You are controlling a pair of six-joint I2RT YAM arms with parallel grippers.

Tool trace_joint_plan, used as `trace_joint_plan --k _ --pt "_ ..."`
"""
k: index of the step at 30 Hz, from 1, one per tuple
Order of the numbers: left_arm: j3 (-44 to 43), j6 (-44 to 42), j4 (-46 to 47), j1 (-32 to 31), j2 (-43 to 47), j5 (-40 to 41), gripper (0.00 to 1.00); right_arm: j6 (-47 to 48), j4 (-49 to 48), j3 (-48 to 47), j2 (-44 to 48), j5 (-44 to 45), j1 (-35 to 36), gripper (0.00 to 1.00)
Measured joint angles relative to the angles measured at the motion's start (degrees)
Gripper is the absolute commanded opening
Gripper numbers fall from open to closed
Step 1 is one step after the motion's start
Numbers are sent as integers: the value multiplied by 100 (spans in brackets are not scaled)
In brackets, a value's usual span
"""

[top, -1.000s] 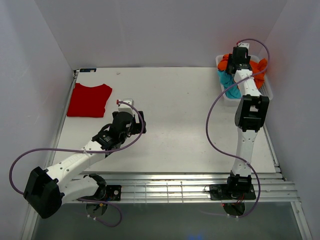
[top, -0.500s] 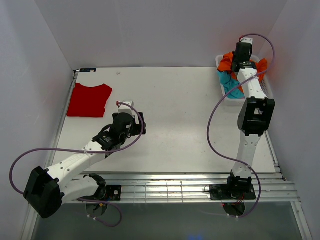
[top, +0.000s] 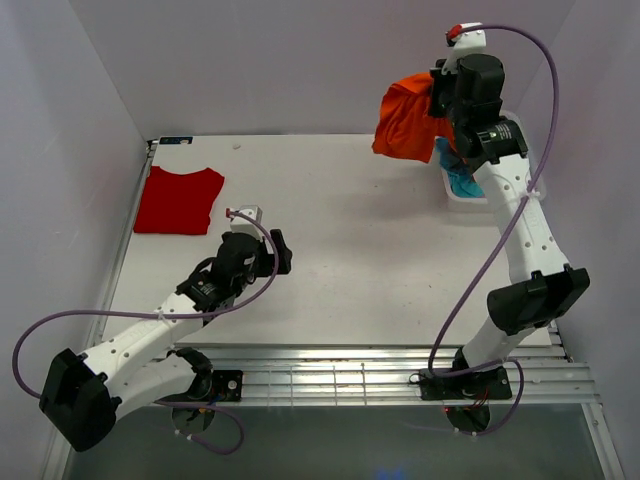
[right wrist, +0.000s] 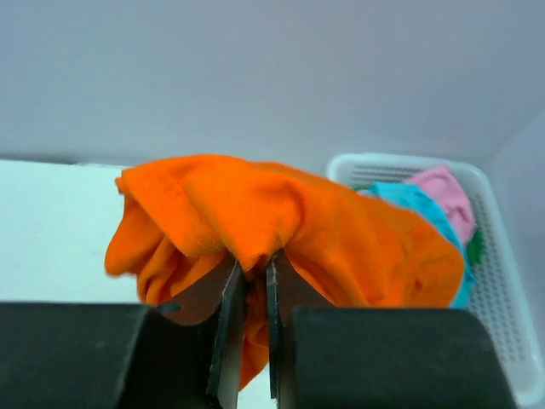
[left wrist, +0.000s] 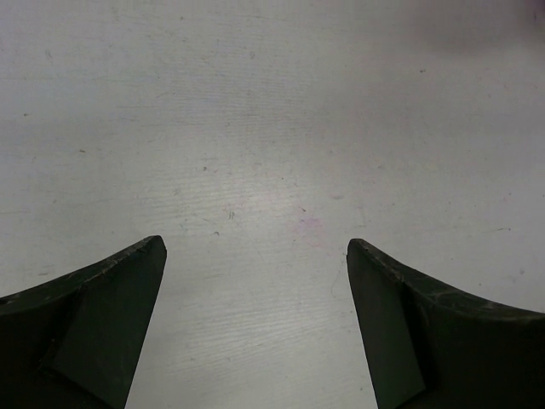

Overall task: Fold and stack the t-shirts
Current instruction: Grab crumpled tshirt from bin with the right arm, then move the tshirt to the center of the board

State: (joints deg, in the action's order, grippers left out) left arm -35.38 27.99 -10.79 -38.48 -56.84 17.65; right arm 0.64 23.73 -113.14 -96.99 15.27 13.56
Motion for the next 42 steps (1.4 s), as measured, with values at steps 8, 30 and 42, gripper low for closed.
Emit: trace_joint_plan --k 8,30,42 --pt "2 140 -55 0 302 -59 98 -367 562 -192 599 -1386 1106 8" --pt "-214 490 -417 0 645 208 97 -1399 337 5195 2728 302 1650 17" --pt "-127 597 328 -98 -240 -319 89 -1305 133 5318 2455 634 1644 92"
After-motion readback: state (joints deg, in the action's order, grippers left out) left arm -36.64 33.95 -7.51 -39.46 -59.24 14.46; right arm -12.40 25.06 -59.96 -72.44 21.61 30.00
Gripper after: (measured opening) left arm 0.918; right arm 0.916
